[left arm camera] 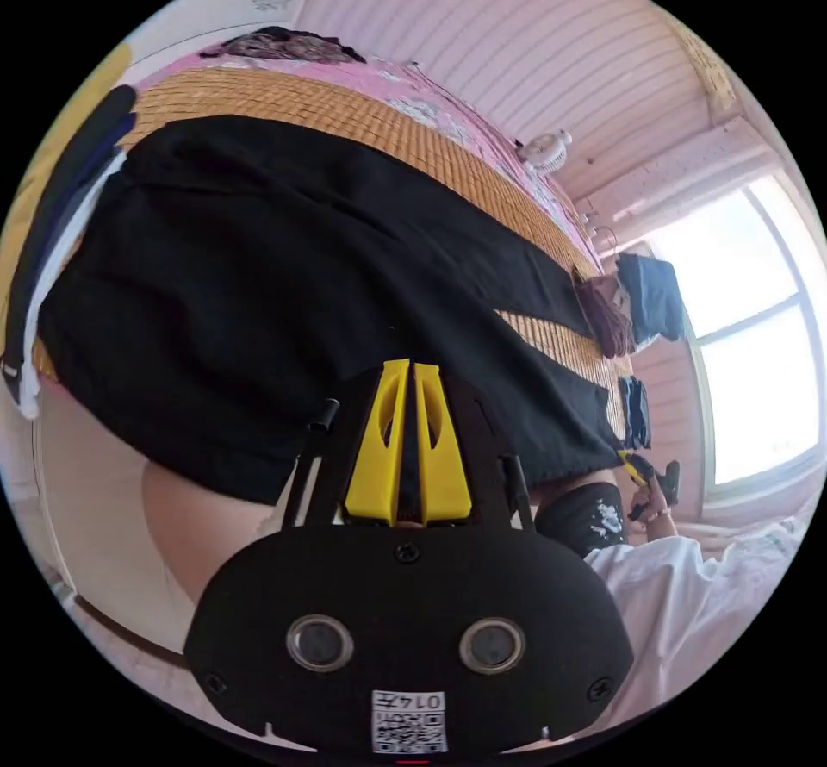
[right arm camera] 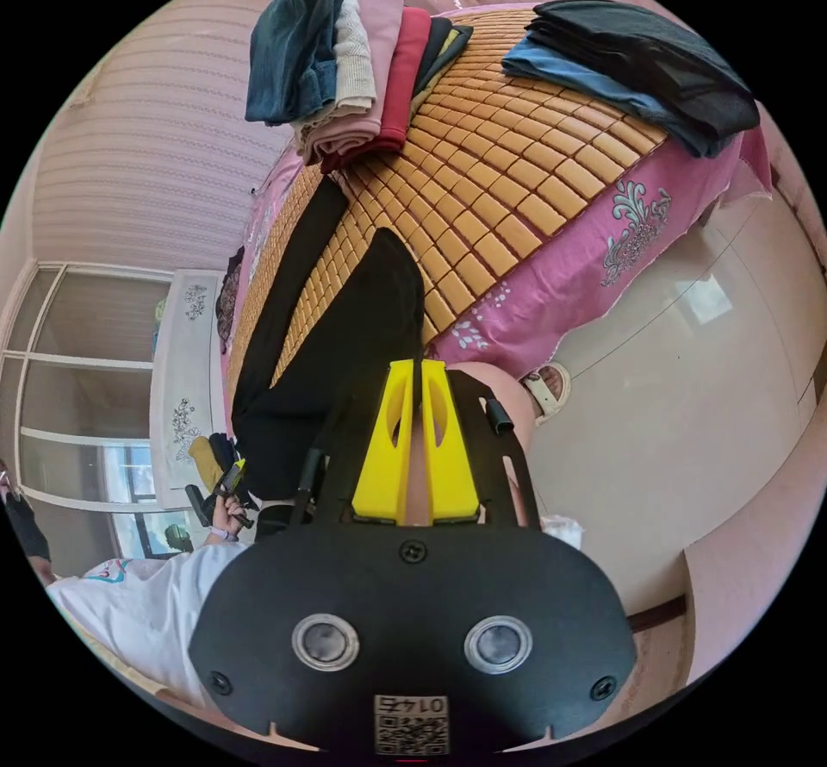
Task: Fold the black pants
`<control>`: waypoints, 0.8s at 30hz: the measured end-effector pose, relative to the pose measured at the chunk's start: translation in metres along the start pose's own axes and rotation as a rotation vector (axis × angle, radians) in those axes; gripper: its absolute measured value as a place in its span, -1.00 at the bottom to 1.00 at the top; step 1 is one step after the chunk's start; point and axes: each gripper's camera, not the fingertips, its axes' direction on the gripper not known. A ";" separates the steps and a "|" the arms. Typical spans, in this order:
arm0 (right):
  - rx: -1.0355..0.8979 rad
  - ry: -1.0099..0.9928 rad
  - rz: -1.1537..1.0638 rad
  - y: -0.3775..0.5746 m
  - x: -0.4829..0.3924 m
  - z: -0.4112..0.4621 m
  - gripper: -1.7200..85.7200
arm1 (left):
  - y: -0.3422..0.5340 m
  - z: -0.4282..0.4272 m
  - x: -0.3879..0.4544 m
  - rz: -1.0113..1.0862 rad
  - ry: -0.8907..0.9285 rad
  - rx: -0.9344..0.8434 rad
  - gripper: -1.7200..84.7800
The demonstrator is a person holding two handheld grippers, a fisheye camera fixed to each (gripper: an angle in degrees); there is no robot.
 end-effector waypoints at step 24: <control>0.005 0.208 -0.134 0.070 -0.112 0.008 -0.95 | 0.122 -0.133 -0.234 -0.433 -0.071 0.304 -0.98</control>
